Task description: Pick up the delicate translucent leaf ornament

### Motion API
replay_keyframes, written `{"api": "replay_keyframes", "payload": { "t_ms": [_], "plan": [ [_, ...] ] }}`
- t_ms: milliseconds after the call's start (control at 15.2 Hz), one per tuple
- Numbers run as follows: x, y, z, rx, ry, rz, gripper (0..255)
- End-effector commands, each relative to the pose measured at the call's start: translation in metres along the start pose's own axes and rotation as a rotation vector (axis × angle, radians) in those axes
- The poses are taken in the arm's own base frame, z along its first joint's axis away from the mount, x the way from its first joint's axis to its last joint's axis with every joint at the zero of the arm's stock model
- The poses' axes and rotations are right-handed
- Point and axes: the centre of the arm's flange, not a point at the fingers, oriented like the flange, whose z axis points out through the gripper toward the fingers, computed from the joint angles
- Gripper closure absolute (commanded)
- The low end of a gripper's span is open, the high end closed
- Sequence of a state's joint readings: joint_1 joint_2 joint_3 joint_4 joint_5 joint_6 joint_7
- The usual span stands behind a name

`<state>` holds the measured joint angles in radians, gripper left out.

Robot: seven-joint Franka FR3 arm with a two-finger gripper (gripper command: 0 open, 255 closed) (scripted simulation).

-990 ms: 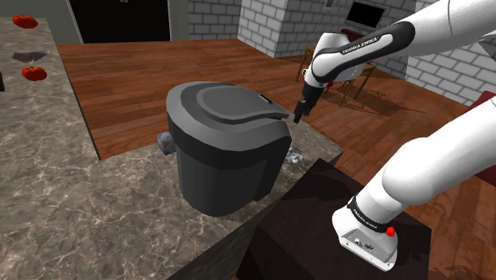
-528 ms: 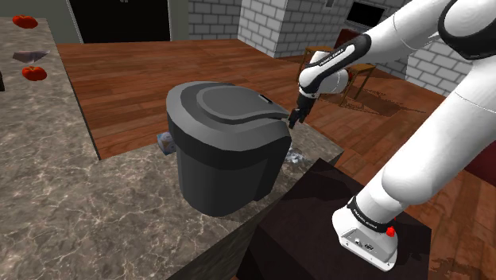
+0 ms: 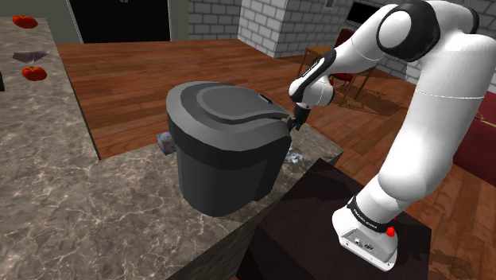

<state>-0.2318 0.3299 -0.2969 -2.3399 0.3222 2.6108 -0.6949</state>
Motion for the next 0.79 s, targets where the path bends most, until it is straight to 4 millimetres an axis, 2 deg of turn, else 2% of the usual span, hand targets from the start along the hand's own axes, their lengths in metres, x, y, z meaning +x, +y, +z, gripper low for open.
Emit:
{"api": "replay_keyframes", "payload": {
  "t_ms": [0,264,726],
  "plan": [
    [0.011,0.018,0.022,0.007,0.006,0.016,0],
    [0.024,0.049,0.063,0.019,0.015,0.046,0],
    [0.024,0.051,0.1,0.019,0.015,0.046,0]
  ]
}}
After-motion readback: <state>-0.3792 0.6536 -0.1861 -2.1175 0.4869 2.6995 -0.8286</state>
